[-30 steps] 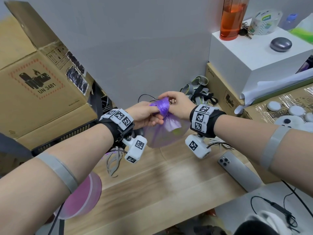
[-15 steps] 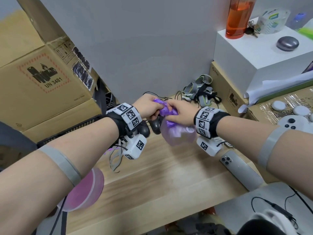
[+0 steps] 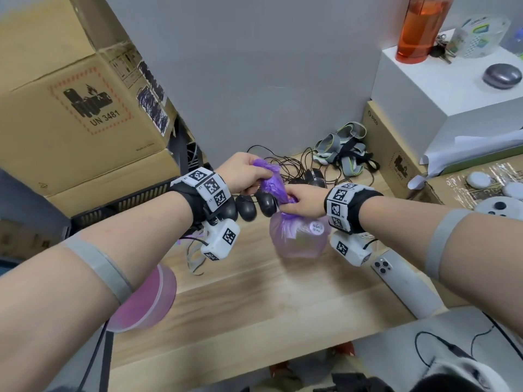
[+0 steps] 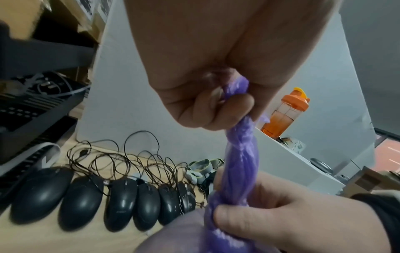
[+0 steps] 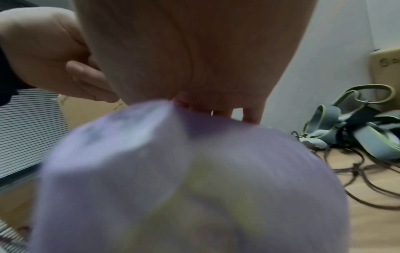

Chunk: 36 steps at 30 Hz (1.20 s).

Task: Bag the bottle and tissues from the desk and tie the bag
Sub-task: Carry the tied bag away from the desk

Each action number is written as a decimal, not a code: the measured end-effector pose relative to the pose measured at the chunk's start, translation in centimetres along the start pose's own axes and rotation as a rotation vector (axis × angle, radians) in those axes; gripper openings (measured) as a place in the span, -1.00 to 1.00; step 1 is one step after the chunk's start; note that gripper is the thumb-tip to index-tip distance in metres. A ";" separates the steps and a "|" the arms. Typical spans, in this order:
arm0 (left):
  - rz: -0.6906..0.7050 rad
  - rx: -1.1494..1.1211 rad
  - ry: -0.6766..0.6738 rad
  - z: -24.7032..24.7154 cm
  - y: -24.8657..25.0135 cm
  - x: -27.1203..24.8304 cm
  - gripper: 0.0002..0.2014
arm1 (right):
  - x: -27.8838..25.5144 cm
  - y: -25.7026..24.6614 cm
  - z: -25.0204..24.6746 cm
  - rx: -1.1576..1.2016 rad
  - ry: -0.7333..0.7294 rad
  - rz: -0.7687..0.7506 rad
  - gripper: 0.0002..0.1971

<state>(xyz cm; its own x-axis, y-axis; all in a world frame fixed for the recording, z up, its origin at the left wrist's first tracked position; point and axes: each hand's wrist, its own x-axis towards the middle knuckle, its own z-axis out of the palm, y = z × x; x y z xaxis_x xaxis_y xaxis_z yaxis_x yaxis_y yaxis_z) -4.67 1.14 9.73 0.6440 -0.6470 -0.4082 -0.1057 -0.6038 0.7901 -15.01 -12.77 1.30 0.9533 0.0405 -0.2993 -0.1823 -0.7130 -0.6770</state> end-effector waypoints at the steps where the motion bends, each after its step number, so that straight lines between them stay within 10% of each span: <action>1: 0.007 0.019 0.002 -0.5 0.1 -0.3 -0.92 | 0.2 -0.6 -0.1 0.009 0.001 -0.013 -0.84; 10: -0.146 -0.055 0.123 -8.1 -7.2 -7.7 -0.87 | 3.9 -13.7 4.4 -0.168 -0.378 -0.168 -0.84; 24: -0.641 -0.272 0.478 -16.8 -28.0 -40.4 -0.75 | 4.8 -39.7 32.4 -0.189 -0.952 -0.601 -0.78; 36: -0.773 -0.520 0.653 -21.1 -53.1 -62.5 -0.80 | 4.1 -56.7 59.7 -0.124 -0.790 -0.781 -0.73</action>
<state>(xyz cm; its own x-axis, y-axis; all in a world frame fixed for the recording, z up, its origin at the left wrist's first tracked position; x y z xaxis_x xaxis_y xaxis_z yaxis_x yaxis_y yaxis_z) -23.29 83.48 2.93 0.6876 0.2733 -0.6727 0.7206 -0.3705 0.5861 -15.17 69.63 -1.64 0.3667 0.9099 -0.1939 0.4672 -0.3603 -0.8074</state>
